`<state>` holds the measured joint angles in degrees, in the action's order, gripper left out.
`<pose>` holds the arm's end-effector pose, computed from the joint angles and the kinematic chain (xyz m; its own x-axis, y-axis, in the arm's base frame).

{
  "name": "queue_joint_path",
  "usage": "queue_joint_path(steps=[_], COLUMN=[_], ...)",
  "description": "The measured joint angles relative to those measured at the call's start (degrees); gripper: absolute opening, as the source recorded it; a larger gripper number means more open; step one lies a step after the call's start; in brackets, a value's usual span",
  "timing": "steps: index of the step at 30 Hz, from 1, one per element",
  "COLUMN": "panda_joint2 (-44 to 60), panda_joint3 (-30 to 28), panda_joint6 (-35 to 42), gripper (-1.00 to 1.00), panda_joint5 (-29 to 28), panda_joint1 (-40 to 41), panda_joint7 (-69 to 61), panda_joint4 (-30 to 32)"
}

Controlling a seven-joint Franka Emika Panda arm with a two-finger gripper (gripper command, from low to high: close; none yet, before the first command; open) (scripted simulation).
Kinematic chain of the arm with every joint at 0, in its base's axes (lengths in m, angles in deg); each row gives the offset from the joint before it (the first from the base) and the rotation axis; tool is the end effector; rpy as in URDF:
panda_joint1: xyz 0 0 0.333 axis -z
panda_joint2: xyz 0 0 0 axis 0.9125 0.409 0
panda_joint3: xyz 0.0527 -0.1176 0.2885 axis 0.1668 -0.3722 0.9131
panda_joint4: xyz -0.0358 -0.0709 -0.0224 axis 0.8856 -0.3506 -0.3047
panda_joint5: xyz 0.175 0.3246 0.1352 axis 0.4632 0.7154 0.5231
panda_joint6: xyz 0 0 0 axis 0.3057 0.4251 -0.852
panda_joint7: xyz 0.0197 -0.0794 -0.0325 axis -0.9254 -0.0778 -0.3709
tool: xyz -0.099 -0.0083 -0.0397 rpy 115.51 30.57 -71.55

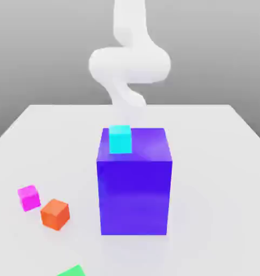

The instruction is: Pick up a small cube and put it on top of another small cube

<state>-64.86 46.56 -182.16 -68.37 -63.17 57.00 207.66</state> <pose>0.3799 -0.0337 0.6615 0.4582 -0.7710 0.4423 -0.5980 -0.6356 -0.4883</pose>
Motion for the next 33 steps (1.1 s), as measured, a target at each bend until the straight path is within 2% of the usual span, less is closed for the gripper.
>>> queue_joint_path(steps=[13,17,20,23,27,28,33], panda_joint2=[27.25,35.67,42.17,48.69,56.99,58.73,58.73], panda_joint3=[-11.90,-16.13,-17.98,-15.94,-7.96,-5.92,-5.91], panda_joint6=[-16.77,-21.85,-25.61,-29.82,-36.13,-37.60,-37.59], gripper=[0.00,0.00,0.00,0.00,0.00,-1.00,-1.00], panda_joint5=[-1.31,0.63,4.07,9.89,17.48,18.05,17.92], panda_joint1=[14.13,17.69,21.71,24.70,31.13,33.04,33.06], panda_joint7=[5.44,5.40,3.96,0.22,-5.46,-5.92,-5.80], panda_joint4=[14.19,18.50,21.70,22.51,20.91,20.55,20.55])
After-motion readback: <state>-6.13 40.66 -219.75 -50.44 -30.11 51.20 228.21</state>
